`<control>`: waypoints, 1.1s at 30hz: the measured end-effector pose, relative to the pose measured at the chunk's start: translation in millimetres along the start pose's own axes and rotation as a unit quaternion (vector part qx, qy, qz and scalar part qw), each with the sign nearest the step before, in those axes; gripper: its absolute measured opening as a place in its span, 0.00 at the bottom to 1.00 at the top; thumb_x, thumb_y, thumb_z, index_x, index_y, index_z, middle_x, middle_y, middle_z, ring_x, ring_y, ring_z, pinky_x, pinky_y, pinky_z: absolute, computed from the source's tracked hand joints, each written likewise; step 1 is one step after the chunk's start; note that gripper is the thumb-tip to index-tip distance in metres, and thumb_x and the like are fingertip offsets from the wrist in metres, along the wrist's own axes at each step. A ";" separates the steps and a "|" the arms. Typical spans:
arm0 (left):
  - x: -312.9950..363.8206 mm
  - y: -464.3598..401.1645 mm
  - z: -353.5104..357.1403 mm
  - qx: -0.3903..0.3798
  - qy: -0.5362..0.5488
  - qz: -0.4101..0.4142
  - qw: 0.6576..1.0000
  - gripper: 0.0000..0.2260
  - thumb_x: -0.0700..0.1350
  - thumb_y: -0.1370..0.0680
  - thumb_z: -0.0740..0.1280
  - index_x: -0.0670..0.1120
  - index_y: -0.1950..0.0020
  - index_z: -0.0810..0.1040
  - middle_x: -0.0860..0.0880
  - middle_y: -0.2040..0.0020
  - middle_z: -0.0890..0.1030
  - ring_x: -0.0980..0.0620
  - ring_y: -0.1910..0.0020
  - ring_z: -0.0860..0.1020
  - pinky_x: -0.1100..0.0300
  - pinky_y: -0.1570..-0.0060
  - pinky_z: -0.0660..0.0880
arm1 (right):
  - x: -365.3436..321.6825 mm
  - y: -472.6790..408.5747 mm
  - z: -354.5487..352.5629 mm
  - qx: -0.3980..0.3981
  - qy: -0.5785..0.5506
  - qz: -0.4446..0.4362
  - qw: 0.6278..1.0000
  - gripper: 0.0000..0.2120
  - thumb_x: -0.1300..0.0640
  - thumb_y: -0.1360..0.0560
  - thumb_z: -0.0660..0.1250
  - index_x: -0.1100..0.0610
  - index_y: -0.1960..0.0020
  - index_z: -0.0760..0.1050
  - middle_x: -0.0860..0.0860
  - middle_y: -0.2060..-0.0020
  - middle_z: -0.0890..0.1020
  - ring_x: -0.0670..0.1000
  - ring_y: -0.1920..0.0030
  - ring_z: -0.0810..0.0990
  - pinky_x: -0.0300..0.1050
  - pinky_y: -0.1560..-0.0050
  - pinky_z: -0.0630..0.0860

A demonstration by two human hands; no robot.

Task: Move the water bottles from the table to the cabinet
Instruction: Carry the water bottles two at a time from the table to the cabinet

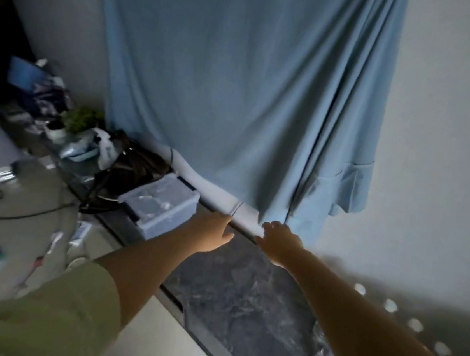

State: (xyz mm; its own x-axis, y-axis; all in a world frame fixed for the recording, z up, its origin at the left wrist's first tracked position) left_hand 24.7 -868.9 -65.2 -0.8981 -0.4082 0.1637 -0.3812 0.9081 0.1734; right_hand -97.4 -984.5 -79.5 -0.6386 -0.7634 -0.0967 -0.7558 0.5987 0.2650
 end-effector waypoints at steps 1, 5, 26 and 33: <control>-19.9 16.5 -0.3 -0.001 -0.008 -0.026 1.000 0.21 0.55 0.18 0.56 0.43 0.31 0.68 0.42 0.39 0.77 0.42 0.43 0.77 0.52 0.51 0.74 | -23.3 -0.7 3.1 -0.001 -0.004 -0.022 1.000 0.23 0.45 0.18 0.53 0.55 0.26 0.63 0.55 0.29 0.67 0.58 0.29 0.65 0.56 0.32 0.67; -90.2 85.3 1.4 0.004 -0.031 -0.117 0.993 0.21 0.57 0.19 0.56 0.44 0.33 0.68 0.41 0.40 0.77 0.40 0.42 0.76 0.48 0.47 0.74 | -117.7 5.8 12.4 0.005 0.003 -0.115 0.993 0.24 0.46 0.19 0.54 0.55 0.26 0.62 0.57 0.28 0.68 0.59 0.29 0.67 0.54 0.33 0.67; -315.8 655.9 59.6 0.049 -0.005 -0.507 0.861 0.23 0.57 0.18 0.54 0.47 0.27 0.63 0.44 0.33 0.71 0.44 0.34 0.70 0.52 0.36 0.65 | -625.1 283.4 164.6 -0.026 0.109 -0.486 0.867 0.21 0.44 0.19 0.55 0.55 0.32 0.67 0.54 0.35 0.72 0.56 0.33 0.70 0.53 0.36 0.68; -334.6 811.3 70.4 0.087 0.057 -0.611 0.785 0.22 0.57 0.19 0.55 0.48 0.29 0.65 0.45 0.33 0.72 0.44 0.35 0.72 0.49 0.37 0.68 | -755.5 392.5 190.3 -0.030 0.159 -0.596 0.786 0.24 0.43 0.18 0.53 0.57 0.29 0.66 0.56 0.34 0.72 0.57 0.33 0.70 0.54 0.36 0.68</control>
State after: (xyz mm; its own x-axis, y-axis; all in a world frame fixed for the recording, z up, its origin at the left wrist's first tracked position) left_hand 0.5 11.1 -47.7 0.1820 -0.9810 0.0668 -0.9758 -0.1718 0.1353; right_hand 61.0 -126.7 -85.0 0.5943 -0.8013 -0.0686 -0.7758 -0.5937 0.2136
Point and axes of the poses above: each hand's wrist, its own y-axis away from the middle knuckle, its own z-axis out of the palm, x = y × z, the point moved 5 cm from there along -y, towards the middle knuckle
